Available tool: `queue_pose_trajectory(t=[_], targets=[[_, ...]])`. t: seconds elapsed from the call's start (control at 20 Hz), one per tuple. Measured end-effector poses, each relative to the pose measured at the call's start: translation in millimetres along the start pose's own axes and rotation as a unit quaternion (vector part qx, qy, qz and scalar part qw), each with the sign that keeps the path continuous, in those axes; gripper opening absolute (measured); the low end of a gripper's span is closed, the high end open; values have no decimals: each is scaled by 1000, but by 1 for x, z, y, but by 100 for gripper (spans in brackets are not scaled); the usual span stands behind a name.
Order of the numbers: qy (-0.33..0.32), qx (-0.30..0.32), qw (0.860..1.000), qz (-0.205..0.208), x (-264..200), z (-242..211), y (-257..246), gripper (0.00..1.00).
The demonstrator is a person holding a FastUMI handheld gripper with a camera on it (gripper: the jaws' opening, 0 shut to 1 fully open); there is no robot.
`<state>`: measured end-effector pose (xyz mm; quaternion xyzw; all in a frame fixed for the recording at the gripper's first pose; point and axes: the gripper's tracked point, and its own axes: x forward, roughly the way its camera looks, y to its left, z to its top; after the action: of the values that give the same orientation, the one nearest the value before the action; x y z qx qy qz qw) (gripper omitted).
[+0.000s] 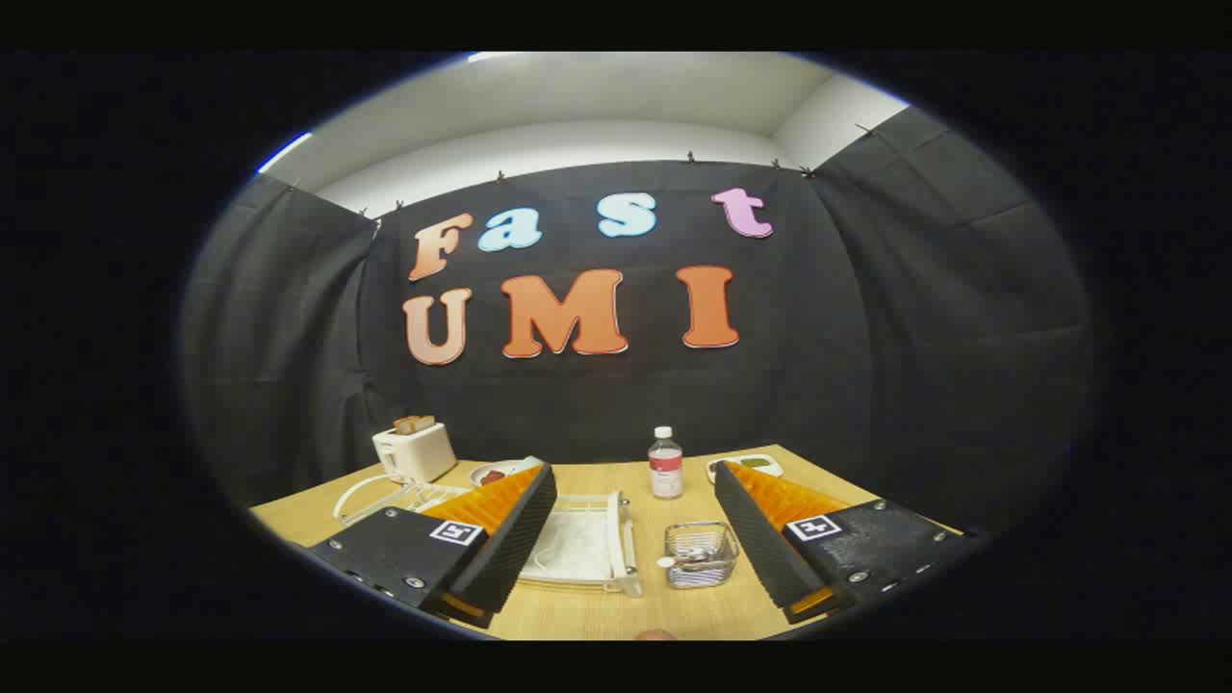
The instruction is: Take the plate from the dish rack, then take the spoon from the basket and place it into the plate.
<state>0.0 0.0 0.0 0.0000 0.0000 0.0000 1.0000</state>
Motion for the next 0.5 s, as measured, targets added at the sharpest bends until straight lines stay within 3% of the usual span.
queue_pose_trajectory(t=[0.5], targets=[[31,5,999,3,-6,-20,11,99]])
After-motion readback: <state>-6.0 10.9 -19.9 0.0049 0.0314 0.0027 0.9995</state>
